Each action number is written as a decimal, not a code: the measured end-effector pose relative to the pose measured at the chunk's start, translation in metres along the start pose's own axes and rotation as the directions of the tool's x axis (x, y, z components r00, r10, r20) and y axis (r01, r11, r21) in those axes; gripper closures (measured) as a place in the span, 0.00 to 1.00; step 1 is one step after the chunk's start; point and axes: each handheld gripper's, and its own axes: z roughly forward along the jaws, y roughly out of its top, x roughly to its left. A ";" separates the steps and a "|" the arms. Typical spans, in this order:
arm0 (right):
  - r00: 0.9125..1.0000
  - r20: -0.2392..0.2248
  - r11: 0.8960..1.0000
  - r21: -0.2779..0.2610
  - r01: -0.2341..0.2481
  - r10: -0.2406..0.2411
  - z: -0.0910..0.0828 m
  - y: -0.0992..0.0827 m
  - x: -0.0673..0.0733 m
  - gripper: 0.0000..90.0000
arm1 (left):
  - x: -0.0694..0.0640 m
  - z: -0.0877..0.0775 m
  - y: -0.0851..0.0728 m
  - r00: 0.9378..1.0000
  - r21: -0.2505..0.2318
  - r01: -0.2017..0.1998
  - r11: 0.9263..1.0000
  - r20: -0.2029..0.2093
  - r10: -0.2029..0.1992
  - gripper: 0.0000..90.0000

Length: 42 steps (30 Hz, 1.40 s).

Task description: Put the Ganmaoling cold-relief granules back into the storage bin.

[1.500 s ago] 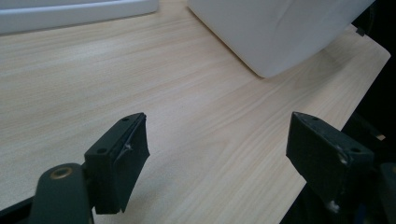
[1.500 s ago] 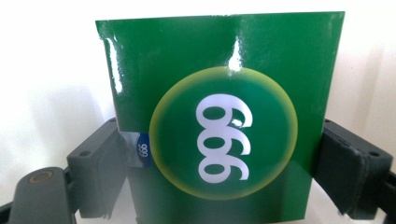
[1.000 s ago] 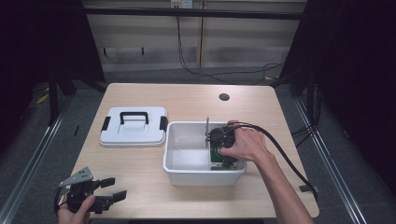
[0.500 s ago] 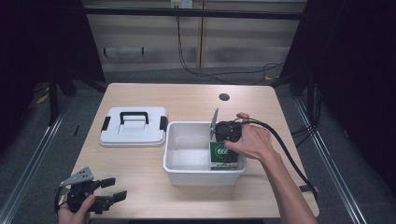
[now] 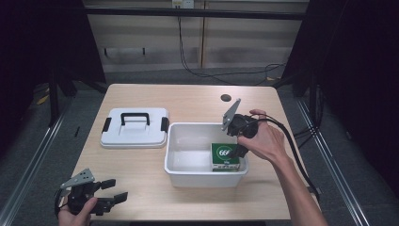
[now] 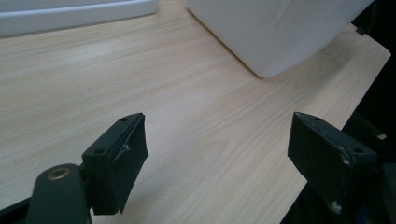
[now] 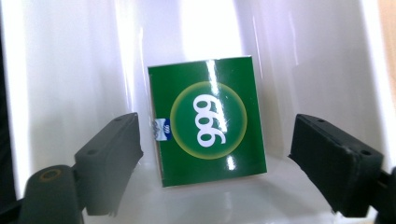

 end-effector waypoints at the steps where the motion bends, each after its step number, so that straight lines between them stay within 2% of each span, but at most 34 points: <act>1: 1.000 0.003 1.000 -0.029 -0.011 0.011 -0.003 -0.002 0.001 0.20 | 0.000 0.000 0.000 1.000 0.001 -0.003 1.000 -0.001 0.003 0.22; 4: 0.999 0.006 0.993 -0.112 -0.035 0.036 -0.010 -0.009 0.001 0.21 | 0.001 0.000 0.000 1.000 -0.001 -0.001 1.000 -0.005 0.001 0.22; 7: 0.998 0.009 0.978 -0.199 -0.060 0.063 -0.014 -0.017 0.002 0.22 | 0.000 0.000 0.000 1.000 -0.001 0.001 1.000 -0.006 -0.001 0.22; 13: 0.995 0.020 0.965 -0.245 -0.090 0.098 -0.016 -0.030 0.006 0.23 | 0.000 0.000 0.000 1.000 -0.004 0.003 1.000 -0.006 -0.003 0.22; 19: 0.989 0.031 0.940 -0.318 -0.125 0.142 -0.021 -0.044 0.010 0.23 | 0.001 -0.001 0.000 1.000 -0.004 0.005 1.000 -0.005 -0.005 0.22; 22: 0.985 0.043 0.919 -0.367 -0.142 0.170 -0.026 -0.052 0.013 0.24 | 0.001 -0.001 0.000 1.000 -0.014 0.015 1.000 -0.004 -0.015 0.22; 25: 0.980 0.054 0.911 -0.383 -0.155 0.189 -0.026 -0.060 0.015 0.24 | 0.001 -0.002 0.000 1.000 -0.014 0.014 1.000 -0.005 -0.014 0.22; 26: 0.979 0.050 0.904 -0.396 -0.161 0.196 -0.027 -0.063 0.016 0.24 | 0.001 -0.002 0.000 1.000 -0.013 0.014 1.000 -0.005 -0.015 0.22; 34: 0.962 0.053 0.835 -0.510 -0.206 0.270 -0.027 -0.089 0.030 0.24 | 0.001 -0.001 0.000 1.000 -0.007 0.009 1.000 -0.009 -0.009 0.22; 36: 0.955 0.064 0.826 -0.521 -0.216 0.289 -0.026 -0.096 0.033 0.24 | 0.000 -0.001 0.000 1.000 -0.006 0.004 1.000 -0.009 -0.004 0.22; 38: 0.950 0.069 0.822 -0.523 -0.224 0.304 -0.026 -0.104 0.037 0.25 | 0.000 -0.001 0.000 1.000 -0.015 0.007 1.000 -0.011 -0.008 0.23; 42: 0.936 0.088 0.801 -0.548 -0.241 0.342 -0.028 -0.123 0.045 0.24 | 0.001 -0.002 0.000 1.000 -0.020 0.013 1.000 -0.020 -0.014 0.23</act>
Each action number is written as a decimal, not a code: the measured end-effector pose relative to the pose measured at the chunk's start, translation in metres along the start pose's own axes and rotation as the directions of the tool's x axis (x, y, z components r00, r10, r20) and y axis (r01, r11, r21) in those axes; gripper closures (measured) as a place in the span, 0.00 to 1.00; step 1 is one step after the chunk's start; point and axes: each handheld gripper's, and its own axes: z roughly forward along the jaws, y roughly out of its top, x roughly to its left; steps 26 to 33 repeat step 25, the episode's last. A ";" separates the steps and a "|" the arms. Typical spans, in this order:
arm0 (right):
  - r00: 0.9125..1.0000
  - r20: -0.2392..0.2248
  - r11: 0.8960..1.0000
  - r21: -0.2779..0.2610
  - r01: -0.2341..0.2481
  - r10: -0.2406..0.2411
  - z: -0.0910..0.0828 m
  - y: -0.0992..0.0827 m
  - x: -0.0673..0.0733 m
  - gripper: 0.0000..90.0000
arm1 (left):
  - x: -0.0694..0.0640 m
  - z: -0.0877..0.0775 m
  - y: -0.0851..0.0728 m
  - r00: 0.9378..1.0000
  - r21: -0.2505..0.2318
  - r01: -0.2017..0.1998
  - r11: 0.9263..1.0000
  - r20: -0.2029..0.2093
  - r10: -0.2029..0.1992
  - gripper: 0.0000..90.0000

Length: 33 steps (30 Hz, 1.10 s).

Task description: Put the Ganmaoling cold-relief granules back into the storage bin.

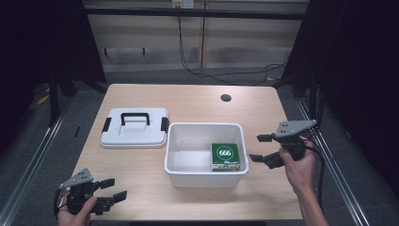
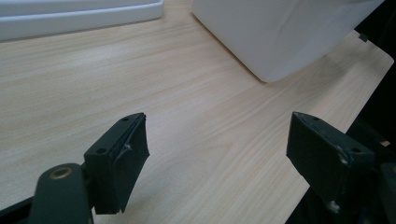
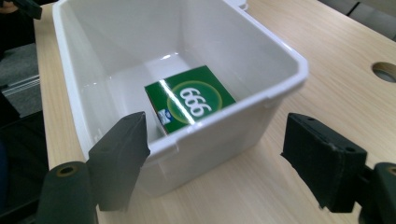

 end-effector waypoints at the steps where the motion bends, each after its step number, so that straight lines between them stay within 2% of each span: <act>1: 1.000 0.002 1.000 -0.005 -0.009 0.009 -0.003 -0.004 0.000 0.24 | 0.000 0.000 0.000 1.000 -0.002 -0.001 1.000 -0.002 0.001 0.23; 8: 0.995 0.081 0.998 -0.030 -0.056 0.058 -0.018 -0.034 0.002 0.21 | -0.001 0.001 0.001 1.000 -0.003 -0.007 1.000 -0.008 0.007 0.27; 13: 0.990 0.107 0.994 -0.056 -0.090 0.096 -0.021 -0.054 0.006 0.19 | -0.001 -0.002 0.000 0.999 -0.021 -0.007 1.000 -0.032 0.007 0.27; 15: 0.987 0.123 0.994 -0.035 -0.104 0.107 -0.022 -0.061 0.007 0.19 | -0.002 -0.002 0.000 1.000 -0.019 -0.011 1.000 -0.030 0.011 0.27; 17: 0.987 0.116 0.993 -0.027 -0.113 0.116 -0.023 -0.070 0.007 0.19 | -0.002 -0.001 0.000 0.999 -0.012 -0.015 1.000 -0.037 0.014 0.27; 21: 0.973 0.170 0.987 -0.064 -0.147 0.156 -0.024 -0.088 0.005 0.17 | -0.003 0.000 0.001 0.999 -0.016 -0.019 1.000 -0.047 0.018 0.27; 23: 0.968 0.175 0.983 -0.063 -0.171 0.180 -0.020 -0.097 0.004 0.15 | -0.003 0.000 0.000 0.999 -0.021 -0.020 1.000 -0.045 0.019 0.27; 25: 0.959 0.183 0.976 -0.071 -0.205 0.215 -0.015 -0.104 0.003 0.15 | -0.002 0.000 0.000 0.999 -0.018 -0.018 1.000 -0.039 0.017 0.27; 33: 0.959 0.183 0.976 -0.071 -0.205 0.215 -0.015 -0.104 0.003 0.15 | -0.002 0.000 0.000 0.999 -0.018 -0.018 1.000 -0.039 0.017 0.27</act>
